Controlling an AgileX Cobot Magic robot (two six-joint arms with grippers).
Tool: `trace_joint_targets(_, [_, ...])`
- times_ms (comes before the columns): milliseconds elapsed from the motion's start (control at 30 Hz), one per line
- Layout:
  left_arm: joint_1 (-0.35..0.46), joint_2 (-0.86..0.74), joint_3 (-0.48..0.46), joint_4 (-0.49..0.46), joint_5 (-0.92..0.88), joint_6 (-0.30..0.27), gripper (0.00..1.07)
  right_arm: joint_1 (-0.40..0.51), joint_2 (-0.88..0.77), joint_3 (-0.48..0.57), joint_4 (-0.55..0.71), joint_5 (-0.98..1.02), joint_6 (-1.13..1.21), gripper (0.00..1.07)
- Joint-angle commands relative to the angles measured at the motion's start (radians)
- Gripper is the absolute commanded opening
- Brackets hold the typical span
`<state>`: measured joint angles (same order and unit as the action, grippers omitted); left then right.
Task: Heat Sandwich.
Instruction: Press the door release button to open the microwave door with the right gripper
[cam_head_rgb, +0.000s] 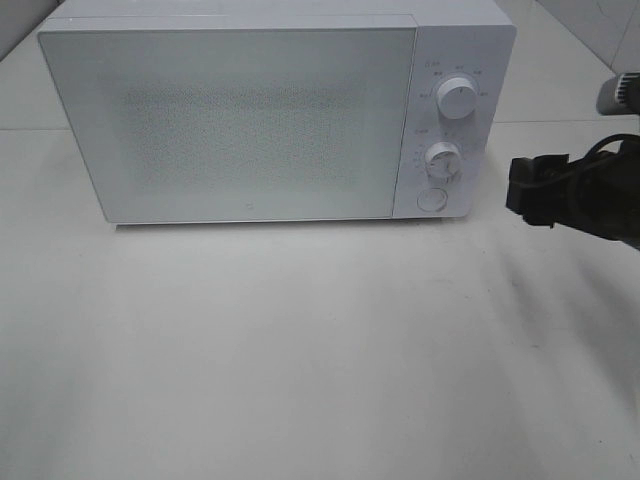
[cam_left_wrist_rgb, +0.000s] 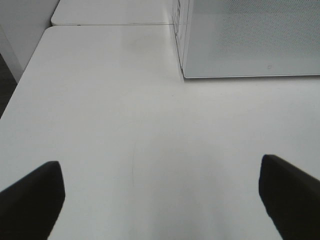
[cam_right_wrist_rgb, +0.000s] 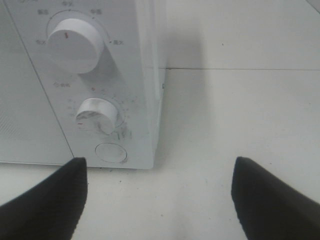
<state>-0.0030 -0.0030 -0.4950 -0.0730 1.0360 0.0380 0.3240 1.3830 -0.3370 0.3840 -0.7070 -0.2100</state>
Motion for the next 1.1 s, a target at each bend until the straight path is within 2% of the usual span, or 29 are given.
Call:
trace_joint_targets(33, [-0.001, -0.022, 0.002, 0.002, -0.008, 0.003, 1.01, 0.096, 0.069, -0.002, 0.101, -0.105, -0.062, 0.78])
trace_joint_targets(133, [-0.001, -0.022, 0.002, 0.002, -0.008, 0.003, 1.01, 0.136, 0.101, -0.003, 0.147, -0.141, -0.062, 0.78])
trace_joint_targets(200, [-0.001, -0.022, 0.002, 0.002, -0.008, 0.003, 1.01, 0.200, 0.149, -0.003, 0.211, -0.199, -0.062, 0.78])
trace_joint_targets(500, [-0.001, -0.022, 0.002, 0.002, -0.008, 0.003, 1.01, 0.311, 0.256, -0.003, 0.321, -0.286, -0.062, 0.77])
trace_joint_targets(900, [-0.001, -0.022, 0.002, 0.002, -0.008, 0.003, 1.01, 0.331, 0.273, -0.003, 0.333, -0.293, -0.044, 0.76])
trace_joint_targets(1100, [-0.001, -0.022, 0.002, 0.002, -0.008, 0.003, 1.01, 0.331, 0.273, -0.003, 0.332, -0.285, 0.204, 0.76])
